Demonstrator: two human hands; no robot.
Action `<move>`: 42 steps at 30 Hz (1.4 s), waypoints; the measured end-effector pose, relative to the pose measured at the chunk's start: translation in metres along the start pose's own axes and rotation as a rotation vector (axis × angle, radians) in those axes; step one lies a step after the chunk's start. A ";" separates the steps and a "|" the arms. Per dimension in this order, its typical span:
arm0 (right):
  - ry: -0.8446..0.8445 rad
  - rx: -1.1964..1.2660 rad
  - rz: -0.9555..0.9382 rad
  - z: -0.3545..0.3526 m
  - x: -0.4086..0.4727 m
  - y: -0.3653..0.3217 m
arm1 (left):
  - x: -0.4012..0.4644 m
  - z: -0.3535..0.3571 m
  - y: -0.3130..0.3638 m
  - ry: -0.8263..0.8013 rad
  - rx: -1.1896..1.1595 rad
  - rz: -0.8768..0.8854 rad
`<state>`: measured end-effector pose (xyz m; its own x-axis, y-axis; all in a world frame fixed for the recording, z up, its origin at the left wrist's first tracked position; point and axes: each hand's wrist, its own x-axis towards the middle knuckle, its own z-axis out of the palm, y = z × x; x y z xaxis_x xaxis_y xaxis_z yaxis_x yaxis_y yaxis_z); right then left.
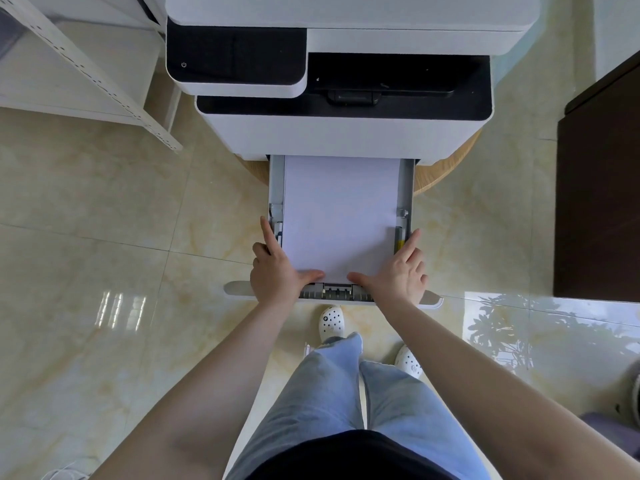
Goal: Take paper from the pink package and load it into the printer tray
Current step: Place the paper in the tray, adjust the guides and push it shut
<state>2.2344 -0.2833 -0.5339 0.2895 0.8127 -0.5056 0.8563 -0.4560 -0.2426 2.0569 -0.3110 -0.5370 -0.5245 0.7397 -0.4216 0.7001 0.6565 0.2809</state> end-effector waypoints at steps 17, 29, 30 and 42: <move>0.020 0.108 -0.035 -0.002 0.000 0.006 | -0.003 0.000 -0.006 0.055 -0.081 0.092; 0.089 0.361 0.026 -0.018 0.037 -0.028 | 0.032 -0.009 0.026 0.085 -0.359 -0.168; 0.090 0.337 0.038 -0.018 0.040 -0.030 | 0.034 -0.009 0.027 0.078 -0.342 -0.180; 0.111 0.347 -0.028 -0.019 0.046 -0.033 | 0.035 -0.004 0.027 0.177 -0.247 0.058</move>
<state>2.2274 -0.2244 -0.5337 0.3290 0.8525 -0.4062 0.6743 -0.5132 -0.5310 2.0553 -0.2670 -0.5408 -0.5786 0.7769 -0.2482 0.6034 0.6125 0.5107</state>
